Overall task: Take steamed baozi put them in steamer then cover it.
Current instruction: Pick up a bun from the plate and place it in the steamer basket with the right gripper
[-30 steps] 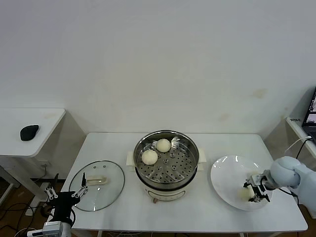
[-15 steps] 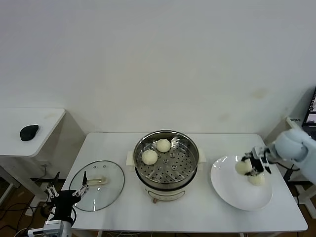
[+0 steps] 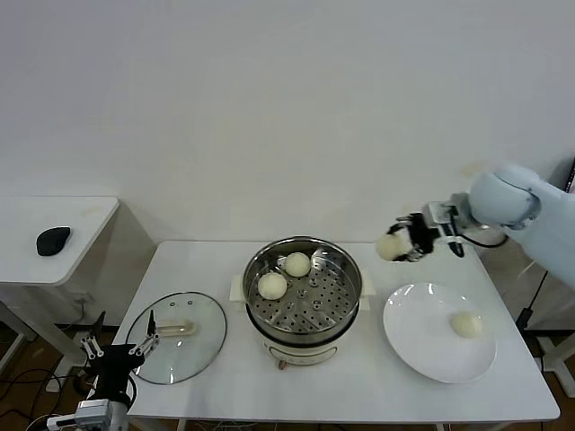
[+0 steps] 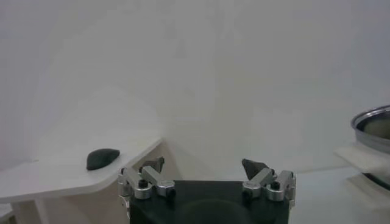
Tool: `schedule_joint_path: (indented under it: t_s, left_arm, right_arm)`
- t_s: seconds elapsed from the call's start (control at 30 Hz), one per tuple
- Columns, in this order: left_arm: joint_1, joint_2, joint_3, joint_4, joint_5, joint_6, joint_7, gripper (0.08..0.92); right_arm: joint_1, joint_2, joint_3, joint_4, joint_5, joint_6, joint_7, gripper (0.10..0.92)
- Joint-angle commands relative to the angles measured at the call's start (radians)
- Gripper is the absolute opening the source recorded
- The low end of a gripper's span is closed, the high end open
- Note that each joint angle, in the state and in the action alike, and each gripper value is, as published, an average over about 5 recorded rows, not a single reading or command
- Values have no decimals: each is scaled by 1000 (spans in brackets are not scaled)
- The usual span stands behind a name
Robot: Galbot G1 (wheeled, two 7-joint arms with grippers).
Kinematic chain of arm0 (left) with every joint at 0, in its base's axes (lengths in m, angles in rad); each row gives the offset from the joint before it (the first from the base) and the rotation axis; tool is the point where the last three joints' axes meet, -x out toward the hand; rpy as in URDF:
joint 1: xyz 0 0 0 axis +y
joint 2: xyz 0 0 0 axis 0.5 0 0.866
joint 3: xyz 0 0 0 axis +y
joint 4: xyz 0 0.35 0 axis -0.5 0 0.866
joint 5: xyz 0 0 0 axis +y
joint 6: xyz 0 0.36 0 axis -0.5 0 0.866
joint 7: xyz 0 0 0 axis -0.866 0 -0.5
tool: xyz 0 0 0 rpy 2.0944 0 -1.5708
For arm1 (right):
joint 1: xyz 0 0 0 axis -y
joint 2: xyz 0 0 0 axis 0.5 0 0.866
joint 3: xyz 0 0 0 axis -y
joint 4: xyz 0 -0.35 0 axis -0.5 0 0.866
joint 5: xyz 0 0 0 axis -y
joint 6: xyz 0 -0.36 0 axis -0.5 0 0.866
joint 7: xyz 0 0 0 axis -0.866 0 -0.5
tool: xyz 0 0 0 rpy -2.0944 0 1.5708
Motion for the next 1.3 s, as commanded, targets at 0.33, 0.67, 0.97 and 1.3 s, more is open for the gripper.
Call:
schedule_joint_path:
  t_s: [0.33,0.67,0.97,1.3]
  left_arm:
    - [-1,-36,-15,2,2,-4,-1,823]
    - [4,-47,-27,-4,-2,-7,-2,823]
    - [1,-47,-32,-1,-2,-9,-3,823]
    - [3,-51,-26,-1,0,-9,-3,823]
  right_arm:
    - [132,328,-319,17,-89,252,47,602]
    - [104,442,-343,-57,-236,364,19,602]
    - [87,461,-345,-72,-275,402,19,602]
    - [78,451,-349,-54,-268,402,25,610]
